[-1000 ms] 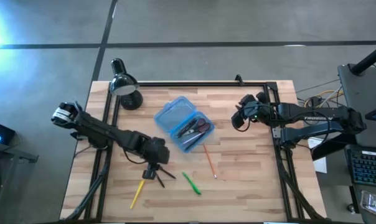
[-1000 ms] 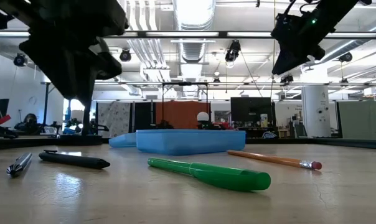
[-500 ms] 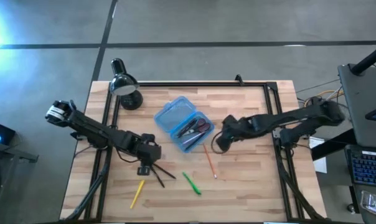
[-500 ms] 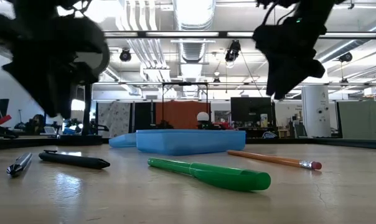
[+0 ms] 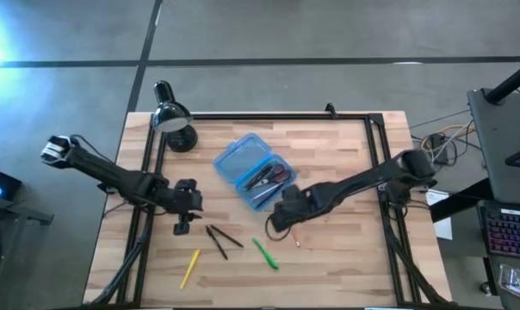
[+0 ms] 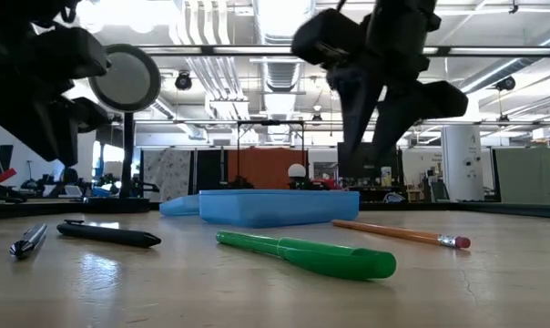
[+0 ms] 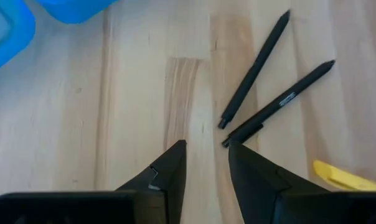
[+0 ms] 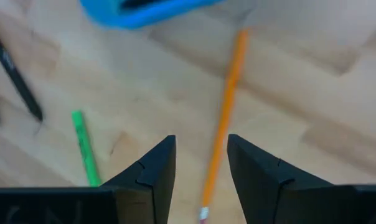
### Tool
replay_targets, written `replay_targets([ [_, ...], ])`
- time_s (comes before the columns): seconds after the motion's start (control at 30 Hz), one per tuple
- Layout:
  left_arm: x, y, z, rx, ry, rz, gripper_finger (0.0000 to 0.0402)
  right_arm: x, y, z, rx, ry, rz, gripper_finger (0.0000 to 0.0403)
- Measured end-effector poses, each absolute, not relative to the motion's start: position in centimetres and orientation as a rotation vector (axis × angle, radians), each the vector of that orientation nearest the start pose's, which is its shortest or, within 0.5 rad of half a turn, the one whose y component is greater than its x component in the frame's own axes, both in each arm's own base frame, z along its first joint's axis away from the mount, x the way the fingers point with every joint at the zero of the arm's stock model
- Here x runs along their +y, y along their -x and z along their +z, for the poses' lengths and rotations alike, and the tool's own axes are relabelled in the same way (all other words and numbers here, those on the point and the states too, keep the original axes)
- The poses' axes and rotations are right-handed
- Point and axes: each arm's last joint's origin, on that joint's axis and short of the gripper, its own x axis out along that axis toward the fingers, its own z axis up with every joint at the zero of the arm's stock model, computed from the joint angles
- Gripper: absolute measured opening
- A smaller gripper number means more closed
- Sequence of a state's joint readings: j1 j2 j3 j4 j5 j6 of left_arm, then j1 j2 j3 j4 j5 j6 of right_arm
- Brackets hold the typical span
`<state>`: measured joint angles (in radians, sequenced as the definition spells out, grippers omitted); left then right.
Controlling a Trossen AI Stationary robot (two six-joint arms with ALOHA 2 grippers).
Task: Pick & place school supplies into a supply box
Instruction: Put the pencil into the supply box
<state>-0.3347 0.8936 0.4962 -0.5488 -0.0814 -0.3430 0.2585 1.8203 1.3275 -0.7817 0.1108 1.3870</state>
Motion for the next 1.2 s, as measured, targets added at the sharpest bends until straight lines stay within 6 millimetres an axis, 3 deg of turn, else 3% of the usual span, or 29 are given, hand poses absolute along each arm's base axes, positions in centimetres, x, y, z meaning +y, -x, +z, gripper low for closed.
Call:
replay_targets([
  [0.1, -4.9, -14.8, 19.5, 0.921, 0.134, -0.077, 0.0104, 9.7, -35.8, 19.8, 1.124, -0.946, -0.759, 0.0137],
  [0.27, -4.8, -14.4, 19.9, 0.893, 0.135, -0.087, 0.0104, 10.4, -36.1, 18.0, 1.226, -0.892, -0.875, 0.0137],
  [0.53, -4.8, -14.4, 19.8, 0.896, 0.103, -0.101, 0.0103, 10.7, -37.0, 16.1, 1.25, -0.909, -0.847, 0.0136],
  [0.87, -4.8, -14.4, 19.8, 0.896, 0.108, -0.098, 0.0103, 11.2, -36.8, 15.8, 1.29, -0.96, -0.844, 0.0123],
  [1.2, -4.8, -14.4, 19.8, 0.896, 0.12, -0.092, 0.0103, 11.2, -35.9, 14.1, 1.391, -1.006, -0.809, 0.0119],
])
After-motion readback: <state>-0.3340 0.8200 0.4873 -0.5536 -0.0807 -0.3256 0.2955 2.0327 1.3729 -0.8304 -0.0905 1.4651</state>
